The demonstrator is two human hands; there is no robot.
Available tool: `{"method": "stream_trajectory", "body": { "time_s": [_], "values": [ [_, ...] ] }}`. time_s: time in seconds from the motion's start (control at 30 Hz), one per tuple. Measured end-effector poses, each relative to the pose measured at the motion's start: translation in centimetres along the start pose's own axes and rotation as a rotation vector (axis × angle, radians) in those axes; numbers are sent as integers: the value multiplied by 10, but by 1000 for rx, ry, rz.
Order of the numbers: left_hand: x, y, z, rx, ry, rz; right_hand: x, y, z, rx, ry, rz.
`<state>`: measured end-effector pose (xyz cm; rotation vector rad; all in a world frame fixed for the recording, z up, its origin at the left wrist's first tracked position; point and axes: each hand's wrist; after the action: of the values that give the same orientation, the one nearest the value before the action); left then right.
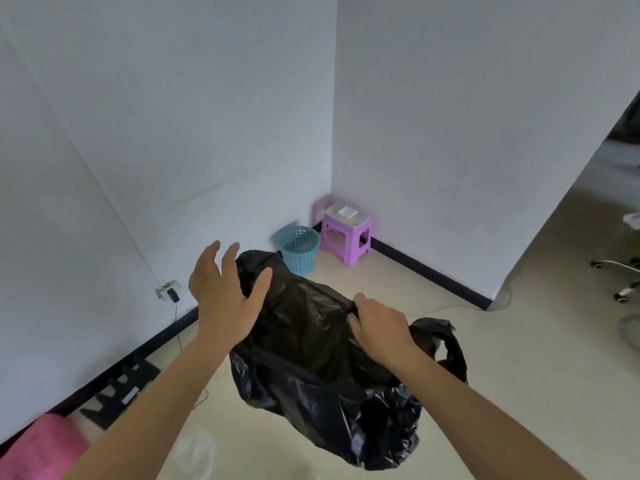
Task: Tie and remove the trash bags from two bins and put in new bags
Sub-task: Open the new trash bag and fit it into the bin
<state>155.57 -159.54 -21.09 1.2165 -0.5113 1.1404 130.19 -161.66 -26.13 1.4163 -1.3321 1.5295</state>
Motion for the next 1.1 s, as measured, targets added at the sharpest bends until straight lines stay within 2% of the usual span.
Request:
{"method": "stream_trajectory", "body": {
  "time_s": [0.07,0.17,0.23,0.3,0.37,0.47,0.67,0.77,0.87,0.97,1.03,1.1],
  "values": [
    [-13,4,56,-264,22,177,17,-3,48,34,20,-37],
    [-41,6,129,-498,-248,560,40,0,112,120,23,-64],
    [-62,5,171,-483,-456,717,52,10,150,159,-6,-52],
    [-83,0,200,-420,-555,770,58,22,181,173,-87,-55],
    [-107,-5,230,-316,-565,690,54,41,215,104,-198,-109],
    [-141,-14,276,-228,-574,671,42,79,274,-109,-309,-236],
    [-217,-31,389,-56,-602,628,29,148,423,-367,-450,-30],
    [-240,-26,453,25,-618,638,29,166,510,-371,-500,149],
    [-259,-26,518,204,-639,557,41,170,592,-330,-461,372],
    [-276,-38,568,440,-692,274,61,158,658,-308,-382,593],
    [-290,-51,591,530,-709,27,70,145,691,-306,-390,734],
    [-304,-66,611,554,-701,-186,73,134,722,-198,-381,691]
  ]
}}
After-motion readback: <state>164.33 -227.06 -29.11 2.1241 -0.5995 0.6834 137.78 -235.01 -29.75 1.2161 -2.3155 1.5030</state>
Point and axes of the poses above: each hand's wrist, its own z-axis towards the middle knuckle, its own x-axis out of the back of the hand, y = z × x, and after that the axes turned 8 degrees about -y, right-handed
